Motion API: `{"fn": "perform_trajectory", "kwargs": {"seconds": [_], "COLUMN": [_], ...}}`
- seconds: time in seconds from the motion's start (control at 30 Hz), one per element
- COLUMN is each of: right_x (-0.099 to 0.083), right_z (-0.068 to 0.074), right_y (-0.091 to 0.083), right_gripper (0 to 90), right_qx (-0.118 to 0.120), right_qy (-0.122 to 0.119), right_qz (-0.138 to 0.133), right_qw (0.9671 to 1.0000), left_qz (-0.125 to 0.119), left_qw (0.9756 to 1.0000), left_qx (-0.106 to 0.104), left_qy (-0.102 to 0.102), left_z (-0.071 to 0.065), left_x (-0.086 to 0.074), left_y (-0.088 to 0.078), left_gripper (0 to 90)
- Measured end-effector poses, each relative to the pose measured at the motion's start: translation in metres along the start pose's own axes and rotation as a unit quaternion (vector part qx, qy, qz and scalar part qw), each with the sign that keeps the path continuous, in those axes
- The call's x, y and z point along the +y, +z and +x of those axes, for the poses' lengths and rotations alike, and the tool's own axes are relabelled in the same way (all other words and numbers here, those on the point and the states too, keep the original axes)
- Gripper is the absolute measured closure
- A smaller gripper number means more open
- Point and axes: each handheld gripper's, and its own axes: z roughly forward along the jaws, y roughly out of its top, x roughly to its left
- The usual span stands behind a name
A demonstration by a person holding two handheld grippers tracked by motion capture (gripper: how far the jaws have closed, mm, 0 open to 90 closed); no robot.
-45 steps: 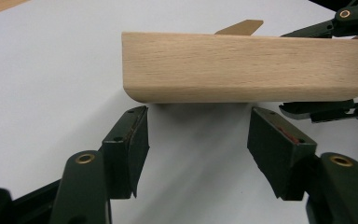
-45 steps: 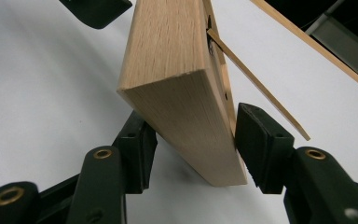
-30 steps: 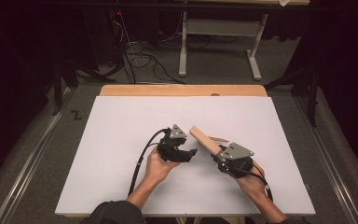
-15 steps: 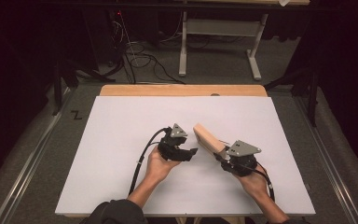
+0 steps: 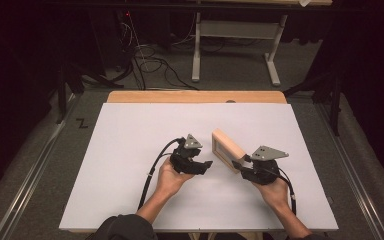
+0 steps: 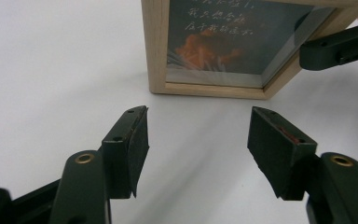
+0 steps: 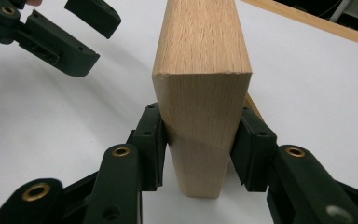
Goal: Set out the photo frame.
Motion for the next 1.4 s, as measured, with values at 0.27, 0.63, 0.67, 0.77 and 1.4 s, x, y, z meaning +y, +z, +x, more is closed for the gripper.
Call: {"fn": "perform_trajectory", "kwargs": {"seconds": [0.27,0.63,0.67,0.77,1.4], "right_x": [-0.002,-0.003,-0.003,-0.002,-0.003], "right_z": [-0.009,-0.011,-0.01,-0.008,0.001], "right_y": [0.0,0.0,0.0,0.001,0.01], "right_gripper": [59.5,58.4,57.7,53.3,60.7], "right_qx": [0.018,0.02,0.016,0.006,-0.032], "right_qy": [0.039,0.056,0.051,0.045,0.045], "right_qz": [-0.006,-0.007,-0.006,-0.008,-0.007], "right_qw": [0.9991,0.9982,0.9985,0.9989,0.9984], "left_qz": [0.007,0.011,0.011,0.012,0.011], "left_qw": [1.0,0.9998,0.9998,0.9998,0.9999], "left_qx": [-0.004,-0.015,-0.016,-0.016,-0.01], "left_qy": [0.001,0.004,0.003,0.001,-0.008], "left_z": [-0.001,-0.008,-0.008,-0.007,-0.003], "left_x": [-0.005,-0.009,-0.009,-0.011,-0.013], "left_y": [-0.002,-0.004,-0.004,-0.003,-0.001], "left_gripper": [38.1,37.4,37.4,37.4,37.4]}}
